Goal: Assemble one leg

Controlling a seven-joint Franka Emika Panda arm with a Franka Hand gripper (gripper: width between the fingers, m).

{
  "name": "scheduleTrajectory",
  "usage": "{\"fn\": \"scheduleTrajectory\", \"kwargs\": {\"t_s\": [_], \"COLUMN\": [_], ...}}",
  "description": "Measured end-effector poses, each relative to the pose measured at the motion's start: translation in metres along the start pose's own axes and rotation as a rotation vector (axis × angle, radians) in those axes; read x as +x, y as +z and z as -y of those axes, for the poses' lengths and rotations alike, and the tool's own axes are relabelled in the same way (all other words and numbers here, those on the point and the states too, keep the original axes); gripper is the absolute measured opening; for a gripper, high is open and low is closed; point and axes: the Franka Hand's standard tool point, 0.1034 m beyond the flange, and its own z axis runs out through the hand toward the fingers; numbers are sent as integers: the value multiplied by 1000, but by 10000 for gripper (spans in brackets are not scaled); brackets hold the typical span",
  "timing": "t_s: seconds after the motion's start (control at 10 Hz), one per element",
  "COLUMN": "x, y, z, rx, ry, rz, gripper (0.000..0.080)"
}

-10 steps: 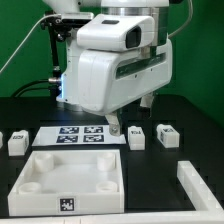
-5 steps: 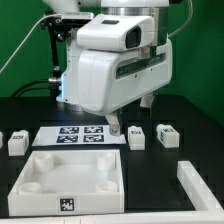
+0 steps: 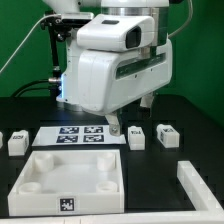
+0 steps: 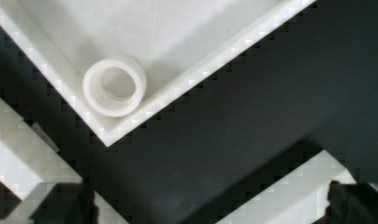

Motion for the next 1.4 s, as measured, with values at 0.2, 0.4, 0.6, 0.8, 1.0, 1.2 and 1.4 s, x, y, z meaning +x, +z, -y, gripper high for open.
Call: {"fn": "scheduleTrajectory", "kwargs": {"t_s": [0.2, 0.4, 0.6, 0.8, 1.0, 1.2, 1.4], "x": [0, -1, -21, -42, -49, -49, -53], "y": [0, 0, 13, 19, 23, 24, 26], "z": [0, 0, 15, 26, 30, 29, 31], "rx": [0, 1, -9, 19, 27, 27, 29], "ry": [0, -1, -170, -318, -326, -326, -384], "rz": [0, 1, -8, 17, 22, 23, 22], "gripper": [650, 650, 650, 650, 650, 650, 650]}}
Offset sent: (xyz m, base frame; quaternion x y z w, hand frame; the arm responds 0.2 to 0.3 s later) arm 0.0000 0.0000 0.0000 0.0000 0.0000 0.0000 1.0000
